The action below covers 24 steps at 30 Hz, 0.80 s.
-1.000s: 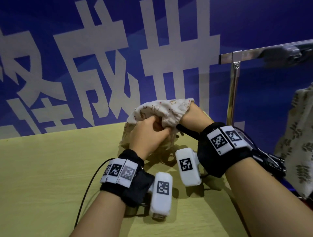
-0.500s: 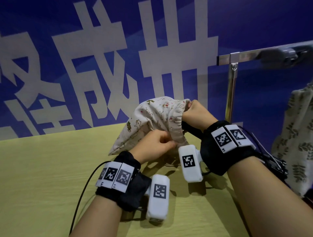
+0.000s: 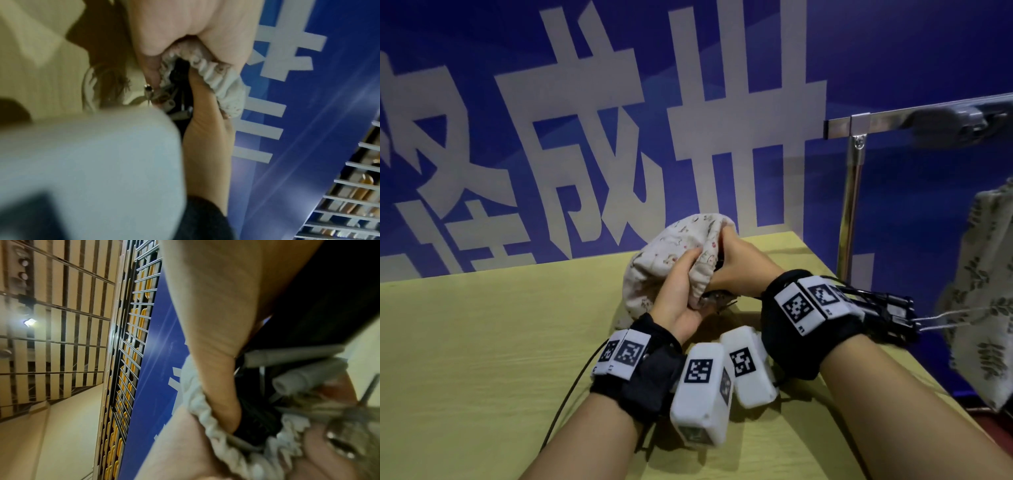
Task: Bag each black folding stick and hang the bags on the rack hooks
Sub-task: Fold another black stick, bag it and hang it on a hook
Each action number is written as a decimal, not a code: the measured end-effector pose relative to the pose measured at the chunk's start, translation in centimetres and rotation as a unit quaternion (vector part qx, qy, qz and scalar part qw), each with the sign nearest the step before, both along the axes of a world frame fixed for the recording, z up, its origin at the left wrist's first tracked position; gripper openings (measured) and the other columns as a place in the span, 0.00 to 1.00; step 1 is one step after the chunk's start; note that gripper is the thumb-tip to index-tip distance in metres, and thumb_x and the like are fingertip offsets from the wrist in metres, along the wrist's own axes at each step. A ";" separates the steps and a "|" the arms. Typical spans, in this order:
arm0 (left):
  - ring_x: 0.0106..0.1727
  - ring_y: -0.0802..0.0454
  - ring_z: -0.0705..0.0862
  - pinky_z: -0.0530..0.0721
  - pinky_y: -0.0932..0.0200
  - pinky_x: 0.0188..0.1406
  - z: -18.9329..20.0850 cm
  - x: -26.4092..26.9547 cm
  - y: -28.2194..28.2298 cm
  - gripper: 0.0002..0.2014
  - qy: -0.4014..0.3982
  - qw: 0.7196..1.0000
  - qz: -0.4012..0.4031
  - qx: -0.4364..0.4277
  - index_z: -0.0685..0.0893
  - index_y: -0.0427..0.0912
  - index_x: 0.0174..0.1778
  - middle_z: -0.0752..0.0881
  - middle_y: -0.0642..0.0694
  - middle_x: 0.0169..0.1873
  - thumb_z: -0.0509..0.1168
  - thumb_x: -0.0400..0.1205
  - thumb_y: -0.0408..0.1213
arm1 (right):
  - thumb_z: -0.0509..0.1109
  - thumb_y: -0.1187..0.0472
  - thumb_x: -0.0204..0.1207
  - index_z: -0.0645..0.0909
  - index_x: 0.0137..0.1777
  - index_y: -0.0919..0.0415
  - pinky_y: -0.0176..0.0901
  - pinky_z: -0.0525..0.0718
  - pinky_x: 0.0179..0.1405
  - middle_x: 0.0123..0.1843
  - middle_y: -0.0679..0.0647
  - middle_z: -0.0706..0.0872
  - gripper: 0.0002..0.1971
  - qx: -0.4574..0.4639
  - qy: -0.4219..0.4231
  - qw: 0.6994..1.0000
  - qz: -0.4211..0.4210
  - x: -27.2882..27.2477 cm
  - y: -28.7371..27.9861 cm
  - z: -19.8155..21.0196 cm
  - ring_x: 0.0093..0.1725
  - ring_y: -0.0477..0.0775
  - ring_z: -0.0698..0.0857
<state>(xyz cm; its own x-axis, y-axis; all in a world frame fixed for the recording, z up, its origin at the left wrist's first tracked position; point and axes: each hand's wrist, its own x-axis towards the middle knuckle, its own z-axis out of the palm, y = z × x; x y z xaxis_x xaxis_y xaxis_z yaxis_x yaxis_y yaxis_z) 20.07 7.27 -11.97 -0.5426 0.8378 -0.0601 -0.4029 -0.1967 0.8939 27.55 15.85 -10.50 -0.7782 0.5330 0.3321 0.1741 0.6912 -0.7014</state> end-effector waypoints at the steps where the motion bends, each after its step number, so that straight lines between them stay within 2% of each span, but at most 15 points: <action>1: 0.34 0.48 0.88 0.88 0.53 0.35 -0.1 -0.2 0.2 0.13 -0.009 1.000 0.013 -0.007 0.85 0.41 0.48 0.90 0.42 0.34 0.60 0.83 0.46 | 0.80 0.51 0.62 0.61 0.74 0.59 0.54 0.80 0.66 0.68 0.55 0.78 0.43 0.013 0.005 1.000 0.005 -0.2 -0.1 -0.1 0.66 0.55 0.79; 2: 0.33 0.48 0.88 0.88 0.52 0.34 -0.2 -0.2 0.3 0.13 -0.013 1.000 0.019 -0.010 0.84 0.41 0.50 0.89 0.42 0.36 0.59 0.83 0.46 | 0.80 0.52 0.62 0.64 0.72 0.59 0.54 0.78 0.67 0.68 0.55 0.78 0.41 0.025 0.009 1.000 0.006 -0.3 -0.2 -0.1 0.67 0.55 0.77; 5: 0.43 0.45 0.85 0.83 0.45 0.51 -0.1 -0.2 0.4 0.15 -0.010 0.999 0.025 -0.018 0.83 0.41 0.56 0.87 0.39 0.50 0.57 0.84 0.46 | 0.80 0.51 0.63 0.67 0.70 0.58 0.53 0.75 0.69 0.67 0.54 0.75 0.38 0.049 0.002 0.999 -0.010 -0.2 -0.2 0.0 0.67 0.56 0.70; 7: 0.47 0.44 0.84 0.81 0.42 0.56 -0.2 -0.1 0.5 0.18 -0.002 0.999 0.029 -0.021 0.83 0.39 0.62 0.86 0.37 0.55 0.57 0.84 0.46 | 0.79 0.52 0.65 0.69 0.67 0.56 0.48 0.74 0.65 0.63 0.51 0.75 0.32 0.052 0.006 0.999 -0.008 0.1 -0.4 0.2 0.65 0.54 0.69; 8: 0.46 0.44 0.84 0.83 0.44 0.53 -0.4 -0.2 0.6 0.19 -0.003 0.999 0.039 -0.019 0.82 0.39 0.64 0.86 0.37 0.54 0.58 0.84 0.47 | 0.78 0.54 0.66 0.70 0.63 0.55 0.45 0.74 0.62 0.60 0.51 0.74 0.28 0.044 0.014 0.999 -0.002 0.4 -0.5 0.4 0.63 0.53 0.69; 10: 0.43 0.46 0.85 0.86 0.54 0.36 -0.4 -0.8 0.4 0.20 -0.013 0.997 0.076 -0.009 0.81 0.38 0.66 0.86 0.39 0.52 0.59 0.84 0.47 | 0.76 0.57 0.69 0.70 0.55 0.53 0.41 0.72 0.56 0.57 0.50 0.74 0.19 0.020 0.055 0.998 0.006 0.8 -0.7 0.7 0.61 0.52 0.70; 12: 0.40 0.47 0.86 0.85 0.60 0.24 -0.1 -1.9 0.1 0.20 -0.023 0.994 0.105 0.025 0.79 0.36 0.68 0.85 0.37 0.53 0.58 0.84 0.44 | 0.72 0.63 0.73 0.72 0.49 0.53 0.38 0.72 0.50 0.54 0.50 0.77 0.11 -0.010 0.125 0.992 0.003 1.1 -0.7 1.1 0.57 0.51 0.73; 13: 0.35 0.49 0.86 0.83 0.63 0.20 0.0 -2.7 -0.2 0.19 -0.025 0.992 0.111 0.045 0.81 0.34 0.64 0.86 0.37 0.48 0.57 0.85 0.43 | 0.71 0.65 0.74 0.73 0.45 0.52 0.36 0.73 0.47 0.50 0.49 0.78 0.10 -0.027 0.157 0.987 0.001 1.2 -0.7 1.3 0.53 0.49 0.75; 15: 0.16 0.58 0.80 0.74 0.70 0.11 0.6 -3.8 -1.1 0.23 -0.036 0.990 0.099 0.092 0.86 0.36 0.35 0.85 0.46 0.22 0.52 0.87 0.41 | 0.68 0.70 0.75 0.74 0.39 0.52 0.34 0.75 0.44 0.43 0.47 0.78 0.11 -0.071 0.214 0.974 0.000 1.5 -0.8 1.6 0.44 0.47 0.77; 16: 0.09 0.60 0.74 0.71 0.71 0.07 0.7 -4.6 -1.5 0.30 -0.052 0.986 0.102 0.121 0.82 0.40 0.20 0.78 0.51 0.12 0.50 0.88 0.40 | 0.66 0.72 0.75 0.75 0.38 0.54 0.33 0.76 0.43 0.39 0.48 0.78 0.12 -0.099 0.241 0.965 0.002 1.8 -0.9 1.8 0.40 0.46 0.78; 17: 0.06 0.60 0.71 0.70 0.71 0.06 0.9 -5.1 -1.9 0.33 -0.071 0.981 0.111 0.143 0.77 0.43 0.14 0.73 0.51 0.08 0.48 0.88 0.40 | 0.65 0.74 0.75 0.75 0.37 0.56 0.33 0.77 0.41 0.36 0.49 0.78 0.13 -0.134 0.266 0.955 0.006 2.0 -0.9 1.9 0.36 0.45 0.77; 19: 0.09 0.57 0.76 0.74 0.70 0.09 1.1 -6.5 -2.5 0.28 -0.080 0.973 0.164 0.142 0.75 0.41 0.21 0.76 0.48 0.09 0.48 0.88 0.43 | 0.62 0.77 0.75 0.75 0.36 0.59 0.36 0.75 0.36 0.32 0.52 0.77 0.13 -0.218 0.300 0.928 0.016 2.6 -0.8 1.8 0.31 0.48 0.75; 21: 0.17 0.52 0.84 0.81 0.67 0.18 0.9 -7.4 -2.7 0.20 -0.091 0.967 0.199 0.129 0.75 0.41 0.33 0.82 0.45 0.15 0.48 0.87 0.45 | 0.61 0.76 0.76 0.76 0.37 0.61 0.38 0.73 0.33 0.31 0.55 0.77 0.11 -0.296 0.294 0.909 0.002 3.0 -0.7 1.5 0.28 0.50 0.72; 22: 0.18 0.52 0.84 0.82 0.65 0.24 1.1 -7.4 -2.7 0.20 -0.090 0.966 0.211 0.122 0.75 0.42 0.34 0.81 0.48 0.15 0.47 0.87 0.45 | 0.61 0.74 0.77 0.76 0.38 0.62 0.38 0.72 0.31 0.31 0.56 0.76 0.10 -0.328 0.280 0.902 -0.015 3.1 -0.6 1.2 0.28 0.51 0.71; 24: 0.12 0.58 0.78 0.79 0.65 0.24 1.2 -7.5 -2.7 0.26 -0.098 0.962 0.219 0.132 0.72 0.46 0.23 0.71 0.54 0.08 0.45 0.88 0.42 | 0.62 0.71 0.79 0.75 0.39 0.62 0.38 0.70 0.30 0.32 0.56 0.76 0.08 -0.379 0.244 0.891 -0.056 3.4 -0.3 0.7 0.27 0.50 0.70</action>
